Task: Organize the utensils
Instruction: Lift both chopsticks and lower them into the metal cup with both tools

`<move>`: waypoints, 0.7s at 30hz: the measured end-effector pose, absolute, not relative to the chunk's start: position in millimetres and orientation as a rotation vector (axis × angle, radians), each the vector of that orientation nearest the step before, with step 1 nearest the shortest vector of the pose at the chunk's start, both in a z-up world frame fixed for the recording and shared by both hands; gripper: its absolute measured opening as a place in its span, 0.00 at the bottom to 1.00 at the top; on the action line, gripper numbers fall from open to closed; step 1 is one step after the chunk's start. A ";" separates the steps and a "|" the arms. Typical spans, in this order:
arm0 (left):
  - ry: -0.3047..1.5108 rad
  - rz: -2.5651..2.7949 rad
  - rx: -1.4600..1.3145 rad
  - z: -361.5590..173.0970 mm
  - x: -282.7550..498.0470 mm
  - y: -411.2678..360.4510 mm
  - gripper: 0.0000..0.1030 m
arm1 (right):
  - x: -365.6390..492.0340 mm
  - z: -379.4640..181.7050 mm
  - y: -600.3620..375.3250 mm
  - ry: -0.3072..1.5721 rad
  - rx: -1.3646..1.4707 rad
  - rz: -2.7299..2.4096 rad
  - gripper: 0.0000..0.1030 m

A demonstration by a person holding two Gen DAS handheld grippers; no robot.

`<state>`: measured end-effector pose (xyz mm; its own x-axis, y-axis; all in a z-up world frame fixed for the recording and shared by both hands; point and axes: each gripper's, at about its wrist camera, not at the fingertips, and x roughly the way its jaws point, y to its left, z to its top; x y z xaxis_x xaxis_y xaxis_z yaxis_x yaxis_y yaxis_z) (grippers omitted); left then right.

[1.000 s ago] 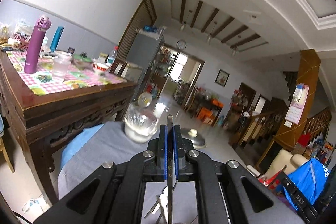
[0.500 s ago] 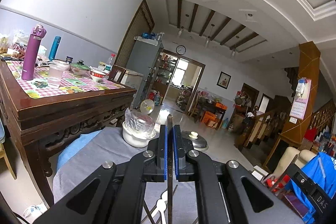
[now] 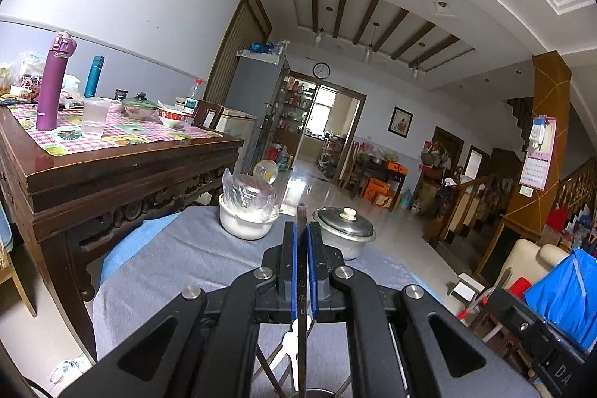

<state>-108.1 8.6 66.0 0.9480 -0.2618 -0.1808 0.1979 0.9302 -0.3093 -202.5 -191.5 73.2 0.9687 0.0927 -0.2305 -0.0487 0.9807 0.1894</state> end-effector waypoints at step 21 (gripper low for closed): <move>0.306 -0.287 -0.280 59.0 -112.2 6.2 0.05 | -191.4 60.2 -182.7 0.352 0.202 0.110 0.06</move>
